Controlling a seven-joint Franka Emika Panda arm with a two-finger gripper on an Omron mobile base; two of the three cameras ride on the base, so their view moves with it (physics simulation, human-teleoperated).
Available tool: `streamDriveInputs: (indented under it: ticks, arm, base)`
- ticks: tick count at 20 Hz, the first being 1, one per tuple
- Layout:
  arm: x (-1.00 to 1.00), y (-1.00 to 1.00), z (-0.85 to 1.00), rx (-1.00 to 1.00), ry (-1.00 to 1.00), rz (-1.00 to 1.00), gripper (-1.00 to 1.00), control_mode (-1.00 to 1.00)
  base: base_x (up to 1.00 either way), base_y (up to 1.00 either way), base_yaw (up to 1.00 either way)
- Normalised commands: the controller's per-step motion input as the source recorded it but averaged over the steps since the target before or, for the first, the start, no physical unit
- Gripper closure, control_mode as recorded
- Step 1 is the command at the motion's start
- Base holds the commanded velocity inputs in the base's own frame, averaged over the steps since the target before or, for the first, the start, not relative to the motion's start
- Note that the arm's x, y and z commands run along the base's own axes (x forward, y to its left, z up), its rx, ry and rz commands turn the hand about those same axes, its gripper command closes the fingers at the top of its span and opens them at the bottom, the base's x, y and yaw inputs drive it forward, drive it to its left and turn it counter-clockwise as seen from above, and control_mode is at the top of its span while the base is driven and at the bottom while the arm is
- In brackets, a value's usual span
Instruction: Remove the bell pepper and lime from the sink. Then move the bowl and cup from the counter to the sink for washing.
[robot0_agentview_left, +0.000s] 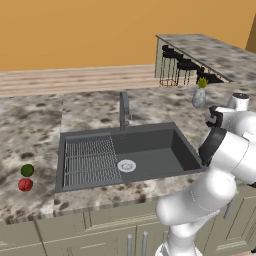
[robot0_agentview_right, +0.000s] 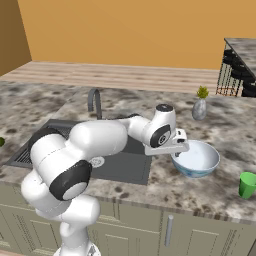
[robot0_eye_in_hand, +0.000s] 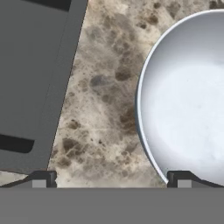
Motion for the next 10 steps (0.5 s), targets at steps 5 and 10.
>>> streamDriveInputs:
  ticks: [5, 10]
  arm:
    - [0.26, -0.12, -0.14, -0.03, -0.02, 0.00, -1.00, -1.00]
    - [0.20, -0.13, -0.15, -0.02, -0.04, 0.00, -1.00, -1.00]
  base:
    - [0.00, 0.00, 0.00]
    - [0.00, 0.00, 0.00]
